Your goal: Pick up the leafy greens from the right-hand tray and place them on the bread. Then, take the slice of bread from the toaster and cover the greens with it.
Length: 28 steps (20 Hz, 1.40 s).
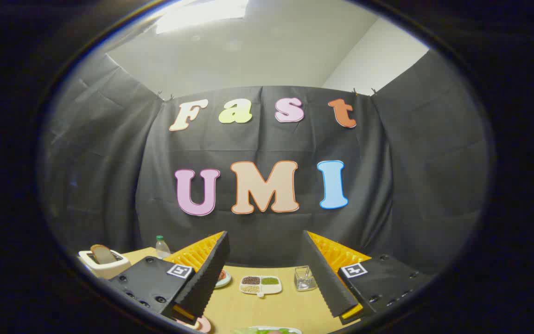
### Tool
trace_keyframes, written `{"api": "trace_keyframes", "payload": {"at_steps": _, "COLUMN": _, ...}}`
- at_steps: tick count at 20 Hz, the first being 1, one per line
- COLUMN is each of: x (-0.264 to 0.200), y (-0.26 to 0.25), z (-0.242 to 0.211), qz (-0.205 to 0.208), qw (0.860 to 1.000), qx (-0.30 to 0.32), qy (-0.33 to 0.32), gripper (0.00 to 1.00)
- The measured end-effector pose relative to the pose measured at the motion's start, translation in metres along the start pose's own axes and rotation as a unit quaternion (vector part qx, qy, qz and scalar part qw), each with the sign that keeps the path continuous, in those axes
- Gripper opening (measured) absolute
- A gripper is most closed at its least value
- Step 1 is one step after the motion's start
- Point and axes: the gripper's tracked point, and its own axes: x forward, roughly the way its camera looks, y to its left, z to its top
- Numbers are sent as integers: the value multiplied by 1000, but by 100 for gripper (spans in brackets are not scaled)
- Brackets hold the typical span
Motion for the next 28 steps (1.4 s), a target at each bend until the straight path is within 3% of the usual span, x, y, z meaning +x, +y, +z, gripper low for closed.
{"api": "trace_keyframes", "payload": {"at_steps": 19, "x": 25, "y": -10, "z": -62, "qz": 63, "qw": 996, "qx": -14, "qy": 67, "gripper": 100}}
{"api": "trace_keyframes", "payload": {"at_steps": 24, "x": 18, "y": -4, "z": -110, "qz": 123, "qw": 981, "qx": -59, "qy": 134, "gripper": 100}}
{"api": "trace_keyframes", "payload": {"at_steps": 28, "x": 9, "y": 4, "z": -155, "qz": 181, "qw": 959, "qx": -99, "qy": 193, "gripper": 100}}
